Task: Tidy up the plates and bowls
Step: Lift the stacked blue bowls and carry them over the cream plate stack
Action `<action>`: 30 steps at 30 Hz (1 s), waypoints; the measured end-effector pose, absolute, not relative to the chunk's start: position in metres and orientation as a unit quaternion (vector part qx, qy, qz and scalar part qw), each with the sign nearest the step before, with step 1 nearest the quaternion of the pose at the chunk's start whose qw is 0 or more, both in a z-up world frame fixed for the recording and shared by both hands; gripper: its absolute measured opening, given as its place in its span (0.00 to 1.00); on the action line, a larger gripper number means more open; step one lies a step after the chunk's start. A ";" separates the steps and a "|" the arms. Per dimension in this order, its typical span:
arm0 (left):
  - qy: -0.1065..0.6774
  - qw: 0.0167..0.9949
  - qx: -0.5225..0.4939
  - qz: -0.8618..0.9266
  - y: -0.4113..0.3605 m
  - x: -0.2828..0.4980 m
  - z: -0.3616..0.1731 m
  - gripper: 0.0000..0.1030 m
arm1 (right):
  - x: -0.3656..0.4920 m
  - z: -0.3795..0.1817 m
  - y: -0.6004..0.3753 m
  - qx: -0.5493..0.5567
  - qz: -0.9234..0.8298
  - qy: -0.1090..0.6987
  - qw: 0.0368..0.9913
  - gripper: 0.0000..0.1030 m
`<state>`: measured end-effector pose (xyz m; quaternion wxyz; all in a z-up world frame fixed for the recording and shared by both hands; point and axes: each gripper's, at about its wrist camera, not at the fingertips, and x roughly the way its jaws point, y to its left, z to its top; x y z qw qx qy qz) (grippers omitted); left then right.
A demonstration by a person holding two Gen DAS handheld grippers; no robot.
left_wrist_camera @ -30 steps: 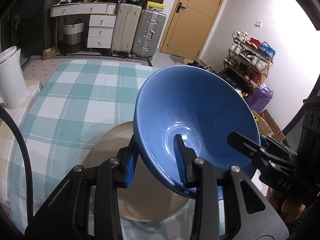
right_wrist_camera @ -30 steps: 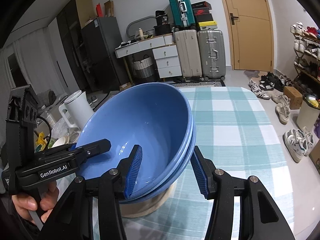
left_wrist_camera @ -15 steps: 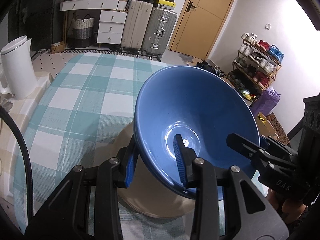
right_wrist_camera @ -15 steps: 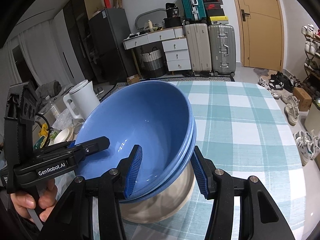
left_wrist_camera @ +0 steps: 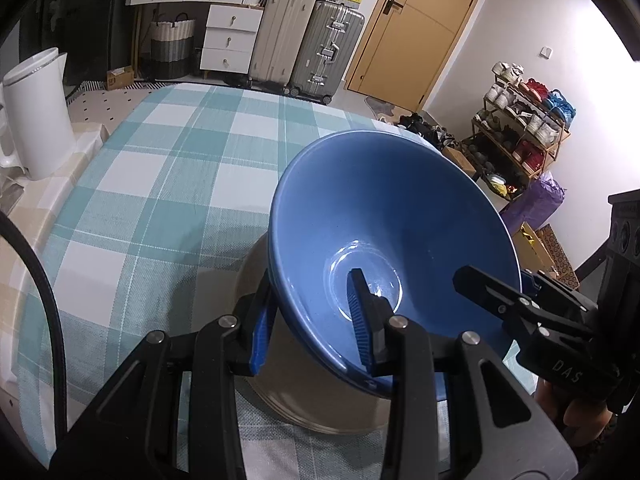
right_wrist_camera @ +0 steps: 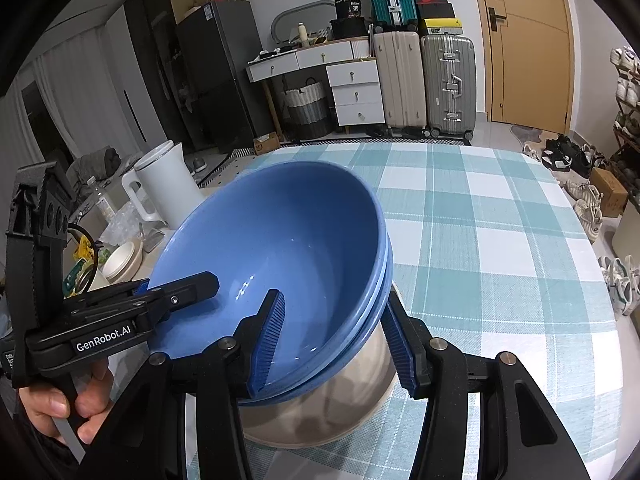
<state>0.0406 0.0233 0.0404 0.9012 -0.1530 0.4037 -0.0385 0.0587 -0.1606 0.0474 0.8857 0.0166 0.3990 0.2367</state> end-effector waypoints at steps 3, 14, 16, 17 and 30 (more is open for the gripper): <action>0.405 0.901 -0.154 -0.040 0.024 0.046 0.035 0.30 | 0.062 0.045 -0.162 0.016 0.234 0.403 0.884 0.49; 0.399 0.903 -0.153 -0.037 0.023 0.059 0.031 0.30 | 0.071 0.041 -0.162 0.015 0.232 0.406 0.884 0.49; 0.398 0.904 -0.153 -0.036 0.025 0.062 0.030 0.30 | 0.072 0.040 -0.162 0.014 0.232 0.406 0.884 0.49; 0.397 0.904 -0.152 -0.035 0.025 0.063 0.030 0.30 | 0.071 0.040 -0.161 0.012 0.232 0.405 0.884 0.49; 0.384 0.909 -0.160 -0.024 0.039 0.074 0.026 0.30 | 0.074 0.039 -0.152 -0.006 0.230 0.398 0.888 0.49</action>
